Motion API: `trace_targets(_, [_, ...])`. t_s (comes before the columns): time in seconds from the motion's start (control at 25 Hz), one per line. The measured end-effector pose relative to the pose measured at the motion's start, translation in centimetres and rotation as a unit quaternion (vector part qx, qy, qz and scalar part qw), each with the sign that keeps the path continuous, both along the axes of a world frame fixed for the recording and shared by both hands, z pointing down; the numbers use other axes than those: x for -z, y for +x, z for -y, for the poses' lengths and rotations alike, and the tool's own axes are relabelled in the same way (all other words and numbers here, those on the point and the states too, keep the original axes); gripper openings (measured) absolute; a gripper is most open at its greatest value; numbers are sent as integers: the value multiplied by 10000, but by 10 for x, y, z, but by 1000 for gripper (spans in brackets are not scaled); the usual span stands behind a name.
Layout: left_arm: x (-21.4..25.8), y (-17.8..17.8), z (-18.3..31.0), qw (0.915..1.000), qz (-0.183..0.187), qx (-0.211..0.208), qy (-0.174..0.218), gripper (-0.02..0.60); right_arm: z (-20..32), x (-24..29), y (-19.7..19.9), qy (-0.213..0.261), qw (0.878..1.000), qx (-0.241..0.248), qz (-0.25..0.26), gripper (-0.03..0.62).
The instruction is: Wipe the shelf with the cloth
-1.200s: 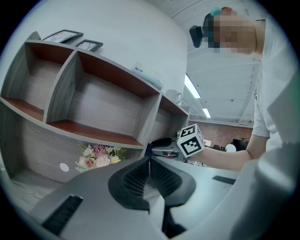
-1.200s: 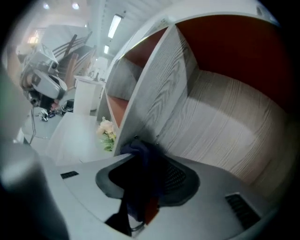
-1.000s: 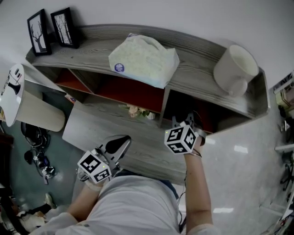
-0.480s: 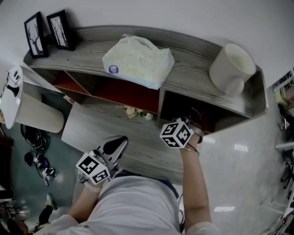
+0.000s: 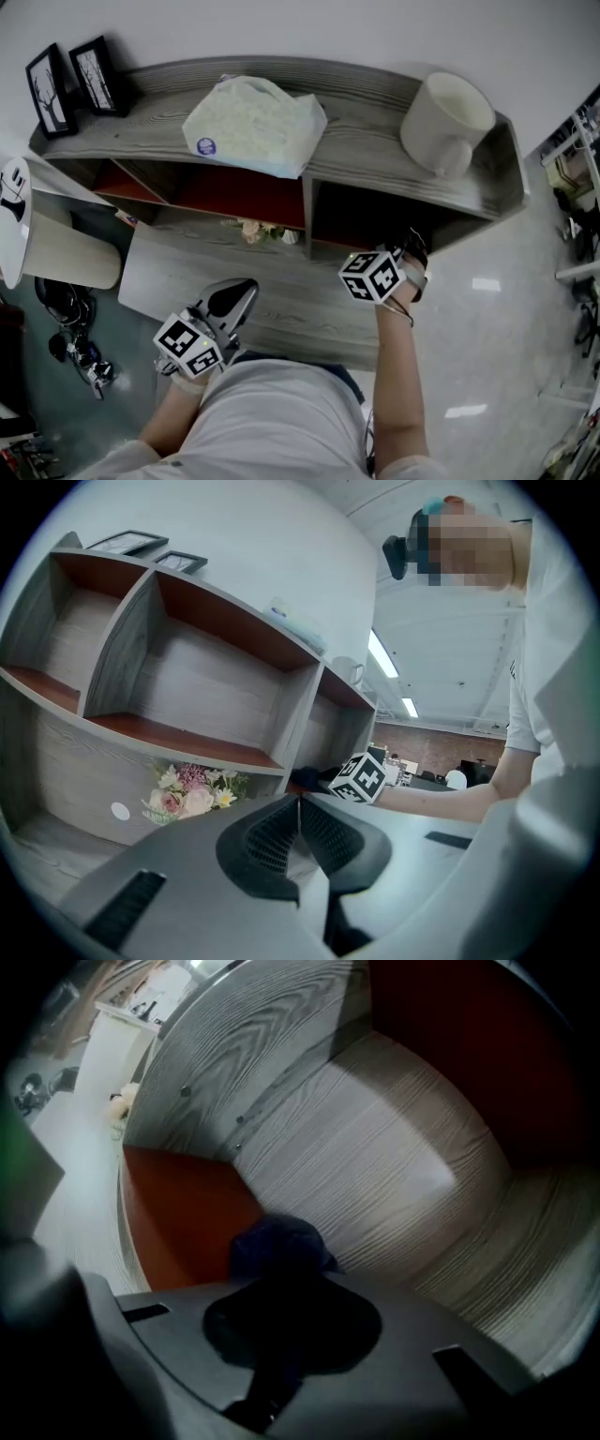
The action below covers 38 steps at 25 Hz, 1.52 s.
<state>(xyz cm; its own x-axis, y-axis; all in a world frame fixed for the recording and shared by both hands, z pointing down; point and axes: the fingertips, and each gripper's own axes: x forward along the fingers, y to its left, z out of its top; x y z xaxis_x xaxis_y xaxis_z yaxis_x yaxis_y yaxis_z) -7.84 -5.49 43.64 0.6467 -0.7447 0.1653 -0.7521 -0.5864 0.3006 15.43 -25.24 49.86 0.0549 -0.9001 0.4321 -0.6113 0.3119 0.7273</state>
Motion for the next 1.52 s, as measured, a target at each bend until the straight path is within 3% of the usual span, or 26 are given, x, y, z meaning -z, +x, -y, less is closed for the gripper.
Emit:
trace_targets(0.24, [2,6,4,9997,-44,-249,39,20,-18,-2,9,-156,9989,-321,319,35])
trace_targets(0.44, [3,9,6,9992,-56,-394,67,20,-35,-6,6,-427,9940,-276,965,32])
trace_targets(0.88, [1,8,2,9991,-42,-419,34,20,-57,-11,-66,-897,9799,635,1665,32])
trace_targets(1.24, [0,-4,-2,9998,-41,-170,16,19,-66,-12,-136,-1117,9673,1576,1646,32])
trace_targets(1.52, [0,-5,-4,10000,-41,-78,22,20,-66,7,-125,-500,9828,1491,968,35])
